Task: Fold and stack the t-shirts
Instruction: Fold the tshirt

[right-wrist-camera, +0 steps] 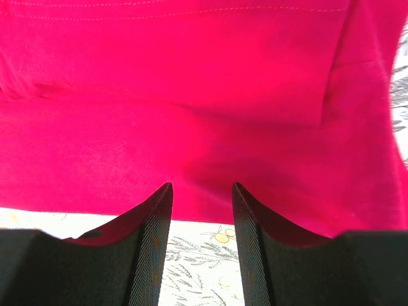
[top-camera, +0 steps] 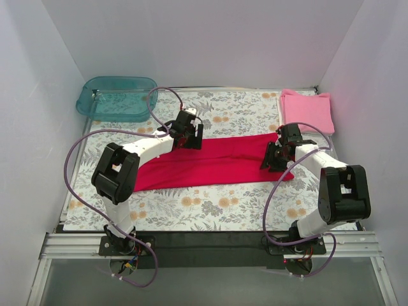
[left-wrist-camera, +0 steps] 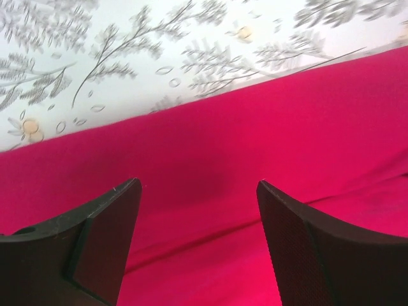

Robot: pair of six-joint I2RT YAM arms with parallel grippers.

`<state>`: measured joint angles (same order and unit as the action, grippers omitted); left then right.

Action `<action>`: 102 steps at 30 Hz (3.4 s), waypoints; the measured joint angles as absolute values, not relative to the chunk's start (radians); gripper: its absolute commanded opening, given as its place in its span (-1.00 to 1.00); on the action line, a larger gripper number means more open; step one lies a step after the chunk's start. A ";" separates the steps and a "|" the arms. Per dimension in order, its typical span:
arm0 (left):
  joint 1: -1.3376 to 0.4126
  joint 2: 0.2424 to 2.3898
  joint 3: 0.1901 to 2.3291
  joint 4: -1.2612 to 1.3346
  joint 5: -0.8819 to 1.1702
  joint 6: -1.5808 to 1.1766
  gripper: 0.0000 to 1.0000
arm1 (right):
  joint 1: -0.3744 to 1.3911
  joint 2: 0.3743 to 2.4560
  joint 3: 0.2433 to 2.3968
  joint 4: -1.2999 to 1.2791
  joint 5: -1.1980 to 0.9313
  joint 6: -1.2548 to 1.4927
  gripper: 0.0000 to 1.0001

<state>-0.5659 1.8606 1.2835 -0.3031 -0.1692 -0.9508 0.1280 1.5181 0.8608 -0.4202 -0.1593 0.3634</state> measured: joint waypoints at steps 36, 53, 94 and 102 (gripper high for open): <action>-0.480 1.942 1.306 -0.499 -0.094 -1.072 0.25 | 0.143 2.059 1.470 -0.417 -0.125 0.154 -0.11; -0.474 1.890 1.218 -0.496 0.269 -1.173 0.25 | 0.138 2.261 1.763 -0.399 -0.130 0.009 -0.10; -0.683 1.823 1.246 -0.637 0.152 -1.183 0.20 | 0.191 1.958 1.412 -0.192 -0.218 0.416 -0.12; -0.690 1.823 1.172 -0.601 0.195 -1.159 0.02 | 0.216 1.987 1.287 -0.123 -0.247 0.561 -0.13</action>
